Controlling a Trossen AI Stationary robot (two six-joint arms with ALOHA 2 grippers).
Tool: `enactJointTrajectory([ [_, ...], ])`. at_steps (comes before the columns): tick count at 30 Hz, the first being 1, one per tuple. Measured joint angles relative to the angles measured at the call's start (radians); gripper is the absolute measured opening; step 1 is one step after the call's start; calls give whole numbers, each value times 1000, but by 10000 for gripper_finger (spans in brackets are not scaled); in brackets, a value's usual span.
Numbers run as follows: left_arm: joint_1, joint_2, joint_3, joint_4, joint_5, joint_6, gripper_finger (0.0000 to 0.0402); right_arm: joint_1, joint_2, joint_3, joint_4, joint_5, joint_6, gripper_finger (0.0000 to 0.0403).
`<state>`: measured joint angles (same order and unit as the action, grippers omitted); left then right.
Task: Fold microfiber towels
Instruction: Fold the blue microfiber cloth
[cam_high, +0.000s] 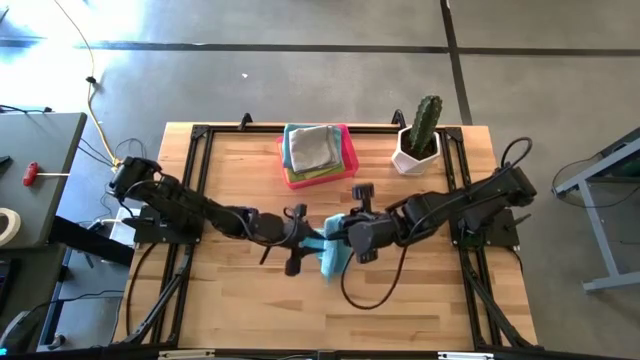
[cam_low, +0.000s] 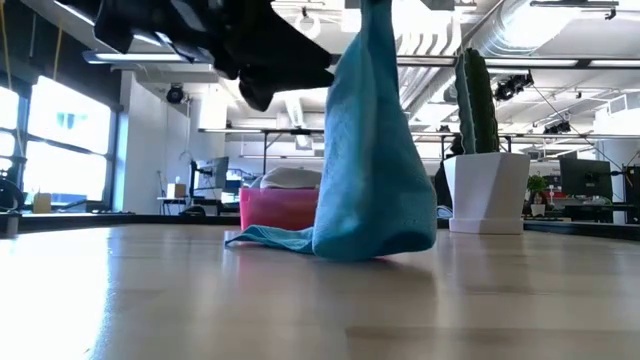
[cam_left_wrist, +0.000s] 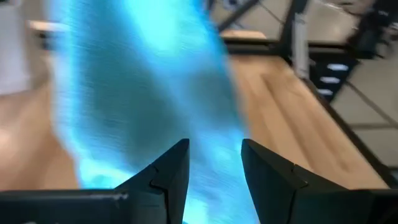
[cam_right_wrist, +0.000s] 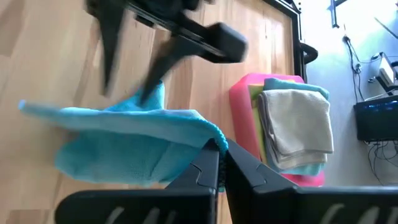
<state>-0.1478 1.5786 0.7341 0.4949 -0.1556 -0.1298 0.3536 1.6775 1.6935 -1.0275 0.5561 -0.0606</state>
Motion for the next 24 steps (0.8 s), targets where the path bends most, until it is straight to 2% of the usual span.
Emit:
enactJointTrajectory([
  [4,-31,12,0,8,49,-4,138,-23,1,-6,-5,-1,-2,0],
  [7,-48,23,1,31,19,1,138,-38,1,-6,12,-1,13,0],
  [10,-58,24,1,72,-55,-14,138,-47,1,-6,50,-4,25,0],
  [17,-58,32,1,195,-330,-24,138,-72,1,-6,103,-11,90,0],
  [21,-58,32,2,282,-398,-14,138,-95,1,-6,105,-11,161,0],
  [24,-58,32,17,283,-437,-19,138,-112,1,-6,105,-10,201,0],
])
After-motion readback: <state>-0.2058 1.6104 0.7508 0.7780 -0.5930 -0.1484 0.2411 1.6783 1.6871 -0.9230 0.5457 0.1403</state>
